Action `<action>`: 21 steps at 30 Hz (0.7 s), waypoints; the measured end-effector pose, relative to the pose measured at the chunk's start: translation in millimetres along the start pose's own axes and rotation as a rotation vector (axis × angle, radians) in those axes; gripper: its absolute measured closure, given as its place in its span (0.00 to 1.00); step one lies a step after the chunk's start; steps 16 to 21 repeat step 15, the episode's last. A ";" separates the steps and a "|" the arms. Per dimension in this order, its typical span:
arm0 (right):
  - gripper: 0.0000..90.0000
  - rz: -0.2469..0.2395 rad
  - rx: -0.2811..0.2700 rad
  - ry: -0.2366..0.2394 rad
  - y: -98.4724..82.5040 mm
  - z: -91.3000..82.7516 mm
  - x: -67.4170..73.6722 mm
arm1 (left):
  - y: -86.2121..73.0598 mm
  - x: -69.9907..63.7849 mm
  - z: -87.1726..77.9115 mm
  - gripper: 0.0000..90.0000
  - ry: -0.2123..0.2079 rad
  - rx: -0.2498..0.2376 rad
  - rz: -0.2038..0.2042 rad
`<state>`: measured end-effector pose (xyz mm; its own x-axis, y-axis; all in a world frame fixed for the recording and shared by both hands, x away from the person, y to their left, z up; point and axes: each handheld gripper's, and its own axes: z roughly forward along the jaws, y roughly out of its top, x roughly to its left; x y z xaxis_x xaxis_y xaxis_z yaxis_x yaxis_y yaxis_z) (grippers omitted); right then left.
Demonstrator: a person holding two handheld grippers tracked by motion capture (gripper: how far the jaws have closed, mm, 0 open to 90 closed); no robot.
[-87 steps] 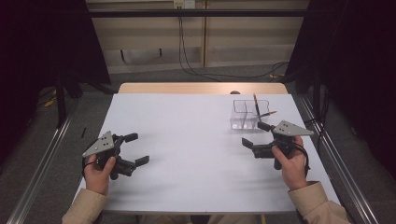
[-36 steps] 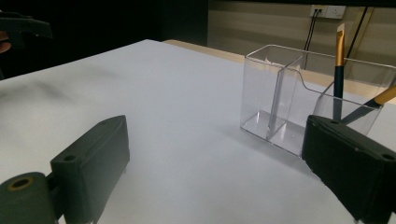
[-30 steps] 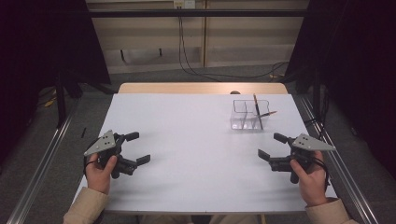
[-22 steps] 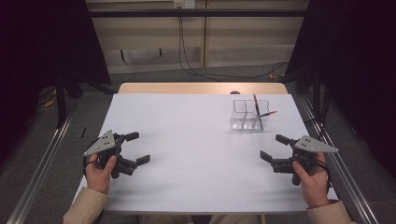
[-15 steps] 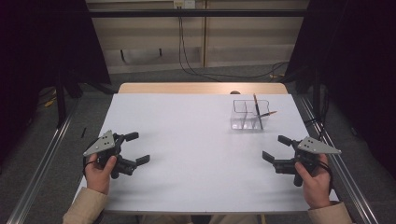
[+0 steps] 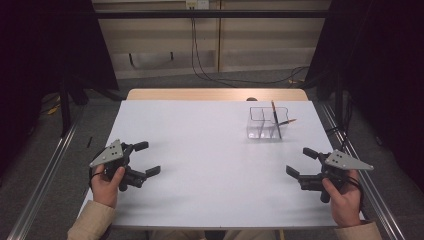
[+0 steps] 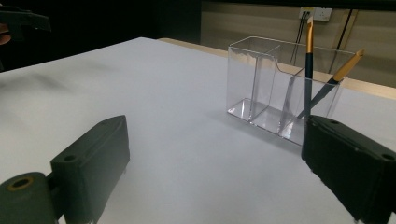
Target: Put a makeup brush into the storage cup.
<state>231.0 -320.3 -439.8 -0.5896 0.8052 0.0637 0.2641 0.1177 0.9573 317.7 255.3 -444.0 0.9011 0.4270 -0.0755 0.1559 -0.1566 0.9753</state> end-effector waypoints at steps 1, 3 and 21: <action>0.09 -0.004 0.002 -0.003 -0.2 -0.8 -0.4 | -0.1 0.1 0.0 0.00 0.000 0.000 0.000; 0.09 -0.004 0.001 -0.002 -0.6 -1.8 -0.5 | -0.2 0.0 0.0 0.00 0.001 0.002 0.000; 0.09 -0.026 0.009 0.008 -0.6 -1.8 0.0 | -2.0 -0.2 -2.3 0.00 0.005 0.004 -0.003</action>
